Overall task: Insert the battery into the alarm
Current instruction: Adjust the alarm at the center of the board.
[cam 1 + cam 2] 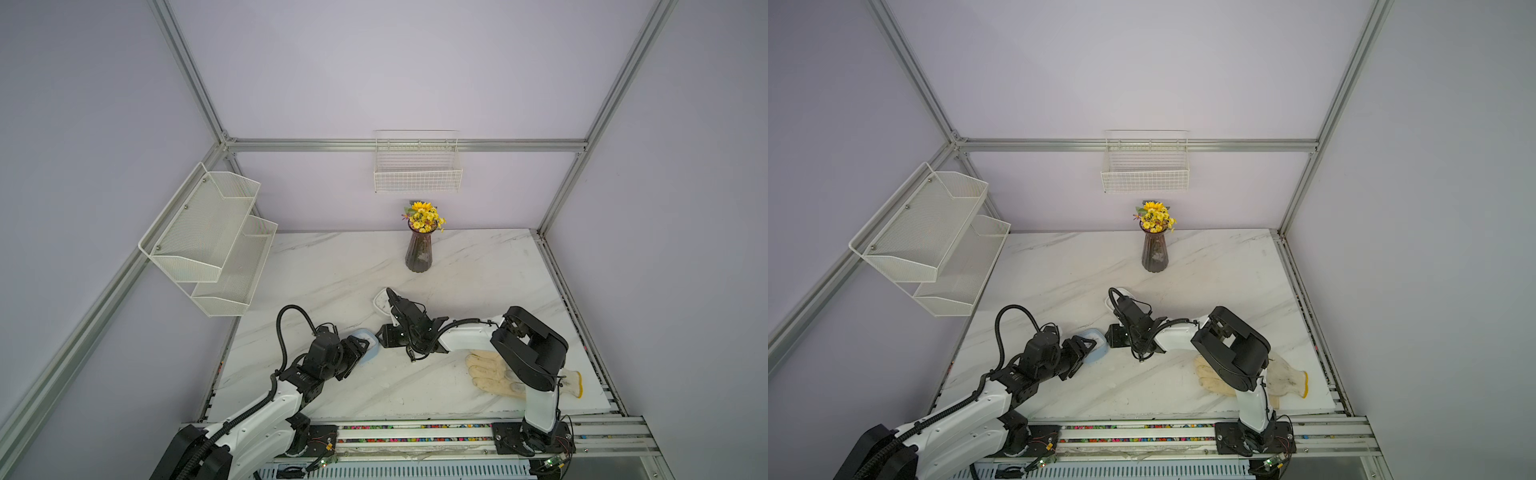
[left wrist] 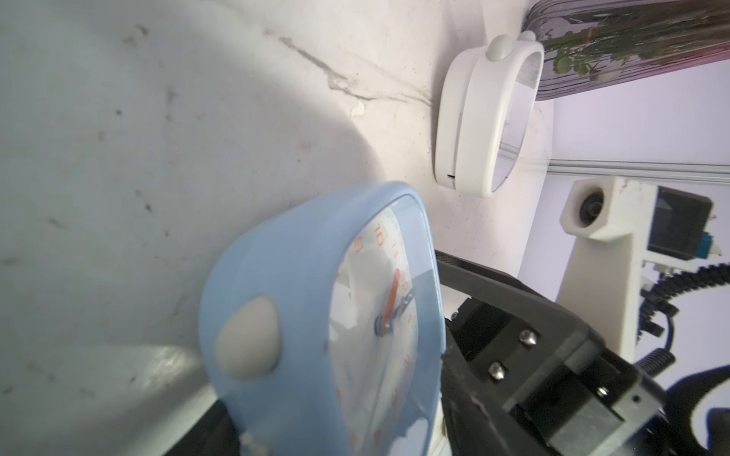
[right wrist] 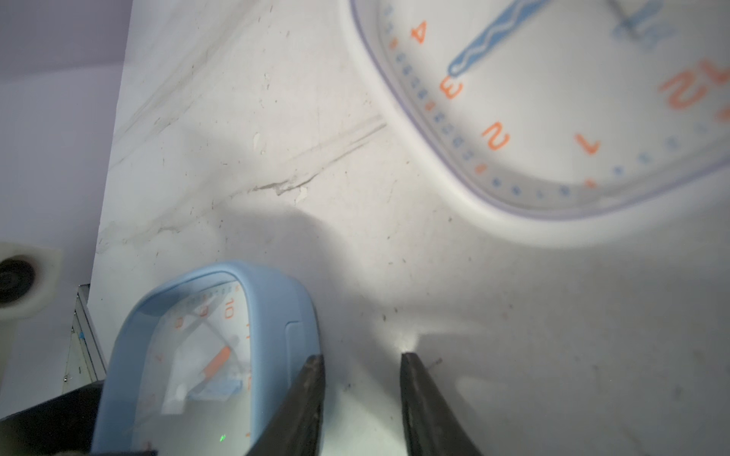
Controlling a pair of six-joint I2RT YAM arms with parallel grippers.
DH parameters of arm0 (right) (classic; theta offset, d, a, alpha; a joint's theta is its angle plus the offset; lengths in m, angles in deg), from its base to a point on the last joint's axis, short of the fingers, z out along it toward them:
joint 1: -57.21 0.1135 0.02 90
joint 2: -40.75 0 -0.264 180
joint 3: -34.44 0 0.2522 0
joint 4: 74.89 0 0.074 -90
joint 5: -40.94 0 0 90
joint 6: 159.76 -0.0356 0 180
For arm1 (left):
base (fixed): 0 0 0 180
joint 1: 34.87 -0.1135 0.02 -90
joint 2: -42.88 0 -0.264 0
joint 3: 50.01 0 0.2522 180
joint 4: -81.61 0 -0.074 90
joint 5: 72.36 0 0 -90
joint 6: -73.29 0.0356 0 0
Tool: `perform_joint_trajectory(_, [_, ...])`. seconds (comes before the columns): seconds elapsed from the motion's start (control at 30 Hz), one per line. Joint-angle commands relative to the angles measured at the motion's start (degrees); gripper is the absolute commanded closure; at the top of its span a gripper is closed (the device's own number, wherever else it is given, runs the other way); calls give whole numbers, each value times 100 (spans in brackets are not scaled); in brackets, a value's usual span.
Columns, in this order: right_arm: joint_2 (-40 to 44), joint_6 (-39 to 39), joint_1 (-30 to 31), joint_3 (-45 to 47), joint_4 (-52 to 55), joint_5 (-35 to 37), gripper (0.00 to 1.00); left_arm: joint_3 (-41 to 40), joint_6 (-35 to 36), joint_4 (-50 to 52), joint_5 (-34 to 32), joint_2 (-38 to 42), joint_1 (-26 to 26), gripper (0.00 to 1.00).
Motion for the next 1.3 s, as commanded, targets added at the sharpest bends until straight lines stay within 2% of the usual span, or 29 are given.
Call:
perform_joint_trajectory(0.0, [46, -84, 99, 84, -168, -202, 63, 283, 66, -823, 103, 183, -4, 37])
perform_joint_trajectory(0.2, [124, -97, 104, 130, -169, -111, 63, 408, 223, -300, 83, 184, -1, 49])
perform_joint_trajectory(0.5, [271, -42, 97, 168, -73, 105, 62, 730, 735, 680, -40, 184, 1, 62])
perform_joint_trajectory(0.7, [758, -46, 93, 351, -13, 672, 58, 1598, 1807, 2198, -267, 10, 11, 72])
perform_joint_trajectory(0.83, [1247, -127, 75, 592, 15, 1276, 56, 2545, 2635, 3594, -986, -461, 286, 76])
perform_joint_trajectory(0.93, [1660, -226, 11, 836, 24, 1725, 55, 3183, 2973, 4500, -1724, -980, 670, 76])
perform_joint_trajectory(1.07, [2288, -419, -75, 1234, 49, 2365, 55, 4016, 3081, 5482, -2657, -1876, 1322, 77])
perform_joint_trajectory(1.27, [3179, -916, -122, 1765, 499, 3656, 55, 4981, 3081, 6321, -3367, -3105, 1958, 75])
